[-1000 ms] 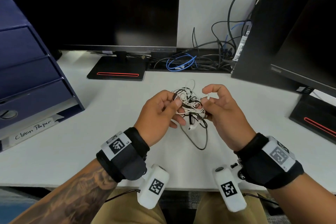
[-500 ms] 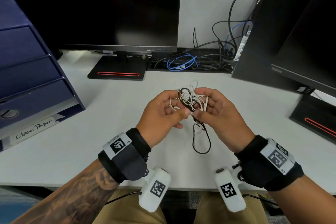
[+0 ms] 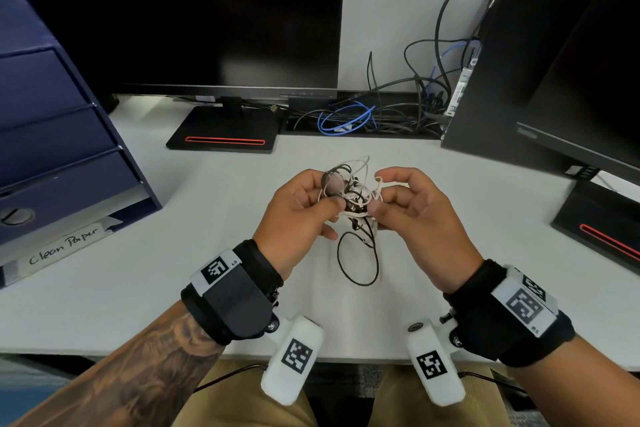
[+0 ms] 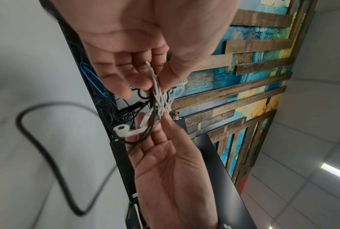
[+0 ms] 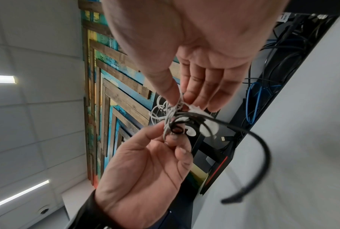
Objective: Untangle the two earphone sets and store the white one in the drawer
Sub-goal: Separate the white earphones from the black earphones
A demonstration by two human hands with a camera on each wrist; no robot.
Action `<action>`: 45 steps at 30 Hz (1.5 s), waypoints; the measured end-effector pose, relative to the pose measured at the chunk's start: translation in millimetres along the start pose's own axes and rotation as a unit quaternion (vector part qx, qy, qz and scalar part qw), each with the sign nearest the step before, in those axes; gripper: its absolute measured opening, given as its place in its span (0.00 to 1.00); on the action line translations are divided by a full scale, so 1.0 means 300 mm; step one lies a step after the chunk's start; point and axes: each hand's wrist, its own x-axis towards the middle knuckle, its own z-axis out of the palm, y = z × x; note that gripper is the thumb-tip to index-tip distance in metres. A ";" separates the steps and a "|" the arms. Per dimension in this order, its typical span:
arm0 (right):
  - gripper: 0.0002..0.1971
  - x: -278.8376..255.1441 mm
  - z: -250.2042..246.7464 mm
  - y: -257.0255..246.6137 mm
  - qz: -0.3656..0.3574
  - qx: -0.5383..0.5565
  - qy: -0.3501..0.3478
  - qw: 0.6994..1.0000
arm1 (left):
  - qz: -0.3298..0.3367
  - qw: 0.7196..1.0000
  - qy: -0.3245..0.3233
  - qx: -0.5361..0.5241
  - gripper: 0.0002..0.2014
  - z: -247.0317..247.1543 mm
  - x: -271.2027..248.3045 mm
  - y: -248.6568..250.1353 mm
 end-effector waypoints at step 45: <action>0.04 0.012 -0.047 -0.012 -0.070 -0.145 0.025 0.987 | 0.071 0.995 0.036 0.058 0.10 -0.035 0.014 0.053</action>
